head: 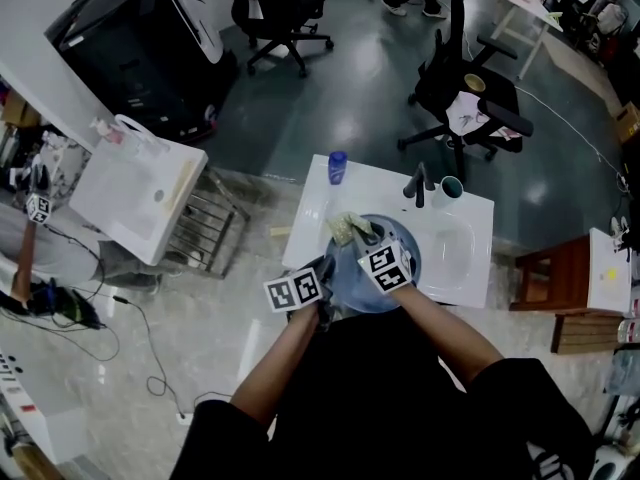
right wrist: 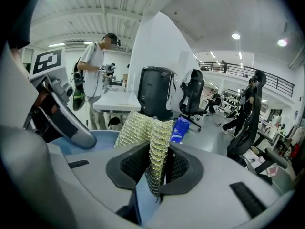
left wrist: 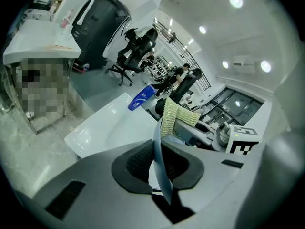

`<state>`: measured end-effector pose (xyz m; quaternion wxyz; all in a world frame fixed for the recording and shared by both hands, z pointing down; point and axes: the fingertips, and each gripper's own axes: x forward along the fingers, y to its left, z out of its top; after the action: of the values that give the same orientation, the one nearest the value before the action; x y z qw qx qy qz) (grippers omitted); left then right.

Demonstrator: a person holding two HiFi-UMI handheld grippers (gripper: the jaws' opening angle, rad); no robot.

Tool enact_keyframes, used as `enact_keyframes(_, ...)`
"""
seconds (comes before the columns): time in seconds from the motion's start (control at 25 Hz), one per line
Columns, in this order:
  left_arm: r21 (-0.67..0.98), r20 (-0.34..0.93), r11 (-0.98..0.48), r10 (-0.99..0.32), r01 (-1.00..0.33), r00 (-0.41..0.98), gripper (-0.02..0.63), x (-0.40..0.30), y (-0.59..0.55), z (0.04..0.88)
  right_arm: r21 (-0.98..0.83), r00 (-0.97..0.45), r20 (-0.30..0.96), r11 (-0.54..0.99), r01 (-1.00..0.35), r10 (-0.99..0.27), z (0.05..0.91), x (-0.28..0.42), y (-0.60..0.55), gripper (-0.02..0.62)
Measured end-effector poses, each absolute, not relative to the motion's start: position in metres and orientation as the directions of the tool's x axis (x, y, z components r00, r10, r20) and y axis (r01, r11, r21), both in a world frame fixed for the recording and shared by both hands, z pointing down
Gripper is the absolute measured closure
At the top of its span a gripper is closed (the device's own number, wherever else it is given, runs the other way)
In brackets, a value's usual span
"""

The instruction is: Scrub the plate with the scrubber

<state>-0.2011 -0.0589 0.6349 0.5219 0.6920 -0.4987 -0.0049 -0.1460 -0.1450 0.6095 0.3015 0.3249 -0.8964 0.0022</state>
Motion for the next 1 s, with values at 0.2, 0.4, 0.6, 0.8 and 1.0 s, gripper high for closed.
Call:
enact_keyframes(0.2, 0.733, 0.508, 0.031, -0.69, -0.68, 0.515, 0.568, -0.195, -0.062, 0.636, 0.211, -0.568, 0.549, 0.759, -0.616, -0.614, 0.611, -0.128, -0.159, 0.534)
enact_keyframes(0.4, 0.74, 0.503, 0.028, -0.687, -0.672, 0.525, 0.566, -0.191, -0.066, 0.635, 0.224, -0.535, 0.558, 0.736, -0.639, -0.635, 0.613, -0.109, -0.173, 0.534)
enact_keyframes(0.6, 0.751, 0.489, 0.025, -0.693, -0.66, 0.53, 0.56, -0.19, -0.069, 0.635, 0.251, -0.5, 0.575, 0.721, -0.646, -0.648, 0.614, -0.094, -0.182, 0.534)
enact_keyframes(0.8, 0.76, 0.482, 0.028, -0.695, -0.649, 0.534, 0.555, -0.19, -0.073, 0.636, 0.262, -0.474, 0.588, 0.709, -0.654, -0.655, 0.618, -0.075, -0.191, 0.534)
enact_keyframes(1.0, 0.767, 0.475, 0.028, -0.696, -0.641, 0.538, 0.554, -0.188, -0.078, 0.635, 0.258, -0.446, 0.606, 0.693, -0.673, -0.659, 0.62, -0.054, -0.196, 0.534)
